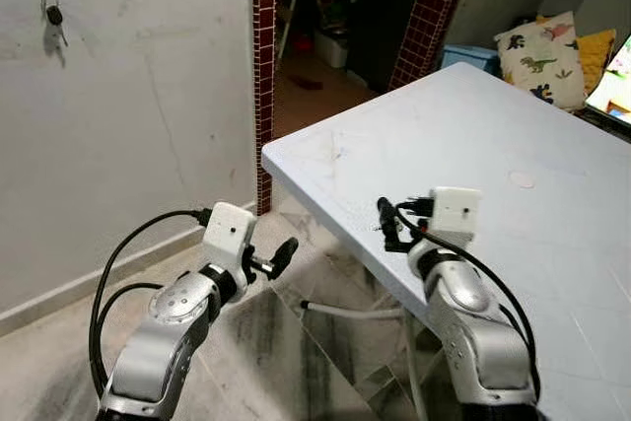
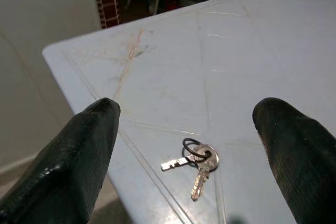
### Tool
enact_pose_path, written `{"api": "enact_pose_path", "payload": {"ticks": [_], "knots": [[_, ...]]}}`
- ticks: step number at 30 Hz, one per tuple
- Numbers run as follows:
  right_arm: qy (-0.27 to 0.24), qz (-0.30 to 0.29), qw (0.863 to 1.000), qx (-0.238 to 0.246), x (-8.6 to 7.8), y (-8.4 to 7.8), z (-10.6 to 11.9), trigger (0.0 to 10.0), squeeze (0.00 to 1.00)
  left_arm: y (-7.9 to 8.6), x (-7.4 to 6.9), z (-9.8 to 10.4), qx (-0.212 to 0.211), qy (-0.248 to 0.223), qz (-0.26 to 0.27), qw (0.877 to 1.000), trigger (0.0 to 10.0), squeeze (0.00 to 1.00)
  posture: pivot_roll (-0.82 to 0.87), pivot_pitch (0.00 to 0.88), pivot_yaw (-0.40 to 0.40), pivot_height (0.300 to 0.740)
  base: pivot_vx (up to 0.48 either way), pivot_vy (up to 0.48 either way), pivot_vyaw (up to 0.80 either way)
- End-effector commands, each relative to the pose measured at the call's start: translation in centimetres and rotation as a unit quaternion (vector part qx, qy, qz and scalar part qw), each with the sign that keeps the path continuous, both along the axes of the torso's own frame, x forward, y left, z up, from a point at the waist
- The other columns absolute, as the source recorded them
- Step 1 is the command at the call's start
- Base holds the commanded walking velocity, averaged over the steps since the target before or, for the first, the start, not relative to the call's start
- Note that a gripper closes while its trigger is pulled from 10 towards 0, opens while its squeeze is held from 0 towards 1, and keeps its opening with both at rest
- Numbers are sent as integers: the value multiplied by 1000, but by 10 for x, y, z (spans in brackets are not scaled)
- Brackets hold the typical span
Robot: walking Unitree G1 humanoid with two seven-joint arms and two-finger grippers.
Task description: Hang keys on a hook
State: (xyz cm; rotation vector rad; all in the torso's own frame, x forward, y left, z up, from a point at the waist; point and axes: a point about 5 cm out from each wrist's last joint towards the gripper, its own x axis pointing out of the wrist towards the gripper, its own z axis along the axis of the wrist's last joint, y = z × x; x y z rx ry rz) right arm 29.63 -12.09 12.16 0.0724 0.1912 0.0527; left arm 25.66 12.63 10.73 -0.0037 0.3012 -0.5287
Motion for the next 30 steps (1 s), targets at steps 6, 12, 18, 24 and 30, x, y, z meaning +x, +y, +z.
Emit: {"api": "enact_pose_path", "payload": {"ticks": [6,12,18,24,30], "knots": [[5,-13,999,-46,17,-5,-6,10000,0,-4,-14,-2,-11,17,-43,999,10000,0,112,21,-125,740,0,0,0],[23,-10,998,-61,20,-2,-17,10000,0,-7,-9,6,-10,-4,-36,999,10000,0,114,16,-128,740,0,0,0],[60,-18,995,-74,15,-4,-37,10000,0,-9,-9,4,-6,0,-41,999,10000,0,105,17,-125,740,0,0,0],[77,-29,993,-89,20,-5,-44,10000,0,-15,-7,7,-12,-5,-48,999,10000,0,103,18,-133,740,0,0,0],[21,-23,997,-67,23,-3,-24,10000,0,-15,-5,17,-20,-36,-39,998,10000,0,110,20,-142,740,0,0,0]]}}
